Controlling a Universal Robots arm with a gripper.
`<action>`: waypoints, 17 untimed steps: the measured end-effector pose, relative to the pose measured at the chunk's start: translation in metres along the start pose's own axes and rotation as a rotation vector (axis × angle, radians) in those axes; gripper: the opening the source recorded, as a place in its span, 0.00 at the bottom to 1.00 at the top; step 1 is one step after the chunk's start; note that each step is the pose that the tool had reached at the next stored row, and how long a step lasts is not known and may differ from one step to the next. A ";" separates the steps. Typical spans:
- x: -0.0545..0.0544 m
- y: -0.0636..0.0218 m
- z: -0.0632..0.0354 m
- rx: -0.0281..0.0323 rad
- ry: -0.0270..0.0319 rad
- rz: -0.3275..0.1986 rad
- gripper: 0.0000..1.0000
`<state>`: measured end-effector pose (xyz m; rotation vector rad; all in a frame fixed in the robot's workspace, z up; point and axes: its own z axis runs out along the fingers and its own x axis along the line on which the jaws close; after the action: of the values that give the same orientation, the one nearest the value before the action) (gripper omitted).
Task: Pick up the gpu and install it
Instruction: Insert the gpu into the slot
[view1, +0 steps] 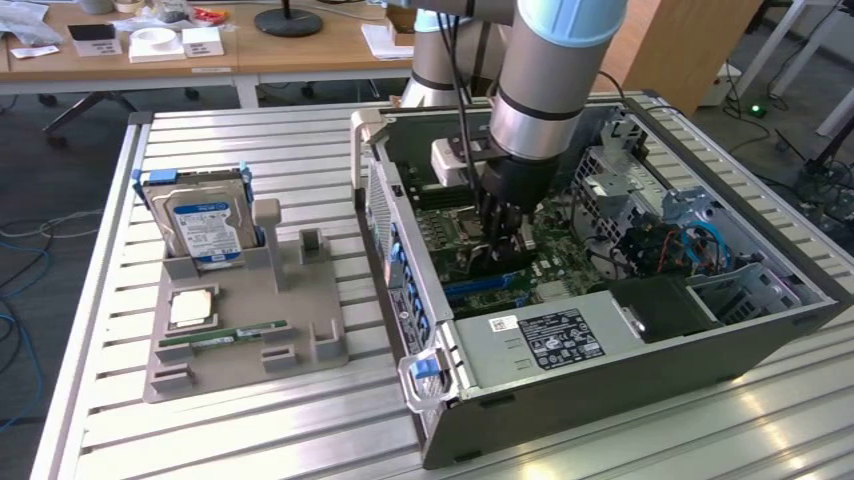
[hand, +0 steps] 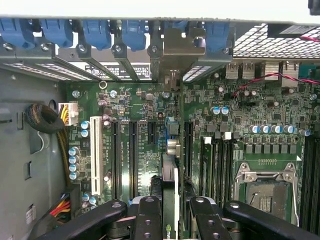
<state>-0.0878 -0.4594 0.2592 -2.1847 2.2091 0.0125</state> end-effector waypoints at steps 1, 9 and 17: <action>0.000 0.0003 0.0002 0.0000 0.0000 0.000 0.26; 0.000 0.0012 0.0021 0.0001 0.0000 0.000 0.26; 0.000 0.0019 0.0050 0.0000 -0.0001 0.000 0.26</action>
<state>-0.0896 -0.4592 0.2542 -2.1848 2.2090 0.0125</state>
